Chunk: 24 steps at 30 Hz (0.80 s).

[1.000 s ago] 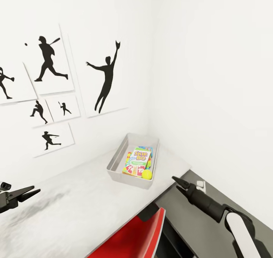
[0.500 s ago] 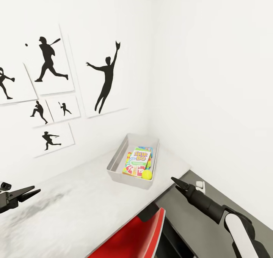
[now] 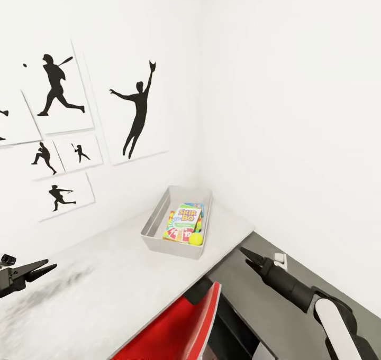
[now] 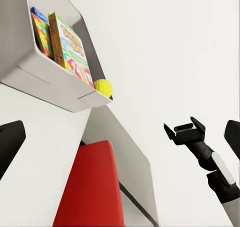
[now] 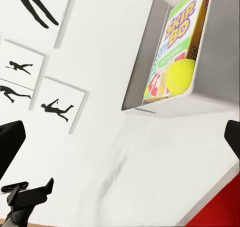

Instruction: Put all the toys in the child's room - the three board games (two on the bed and one on the table), the two jigsaw puzzles on the table, and the tennis ball on the table - inside the toy box on the table in the child's room.

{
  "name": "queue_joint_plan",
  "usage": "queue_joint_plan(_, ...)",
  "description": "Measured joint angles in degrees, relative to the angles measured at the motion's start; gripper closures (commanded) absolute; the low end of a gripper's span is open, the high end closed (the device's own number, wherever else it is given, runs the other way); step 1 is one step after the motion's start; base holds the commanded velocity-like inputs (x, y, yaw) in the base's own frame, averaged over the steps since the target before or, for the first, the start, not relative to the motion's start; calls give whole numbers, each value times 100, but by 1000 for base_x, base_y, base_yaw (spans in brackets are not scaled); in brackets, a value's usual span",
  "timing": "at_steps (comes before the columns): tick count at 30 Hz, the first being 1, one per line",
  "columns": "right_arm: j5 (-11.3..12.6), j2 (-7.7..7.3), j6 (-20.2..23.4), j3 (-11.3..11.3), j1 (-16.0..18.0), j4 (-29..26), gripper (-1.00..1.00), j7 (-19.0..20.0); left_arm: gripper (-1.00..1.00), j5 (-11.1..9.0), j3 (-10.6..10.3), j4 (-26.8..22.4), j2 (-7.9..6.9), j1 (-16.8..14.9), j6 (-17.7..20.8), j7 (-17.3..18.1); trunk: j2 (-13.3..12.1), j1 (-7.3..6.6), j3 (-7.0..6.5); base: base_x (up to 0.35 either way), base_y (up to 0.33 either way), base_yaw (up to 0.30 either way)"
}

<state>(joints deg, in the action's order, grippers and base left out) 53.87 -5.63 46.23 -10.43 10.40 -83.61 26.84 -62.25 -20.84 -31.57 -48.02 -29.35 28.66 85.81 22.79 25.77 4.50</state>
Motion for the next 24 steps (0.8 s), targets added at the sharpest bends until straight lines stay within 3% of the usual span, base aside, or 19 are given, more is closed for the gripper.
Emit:
queue_joint_plan(9, 4, -13, 0, -20, -2, 9, -100, 14, -100, 0, 0, -1, -18, 1, 0, 9, 0, -2, -55, -120, 0, -218)
queue_joint_plan(17, -7, -18, -1, -28, -4, 18, -100, 219, -100, 10, -21, -1, -96, 15, 2, 374, 0, -3, -104, -12, 0, -221)
queue_joint_plan(24, -13, -18, -2, -33, -3, 20, -100, 281, -100, 242, -30, -1, -135, 18, 13, 396, 0, -3, -148, -2, 0, -221)
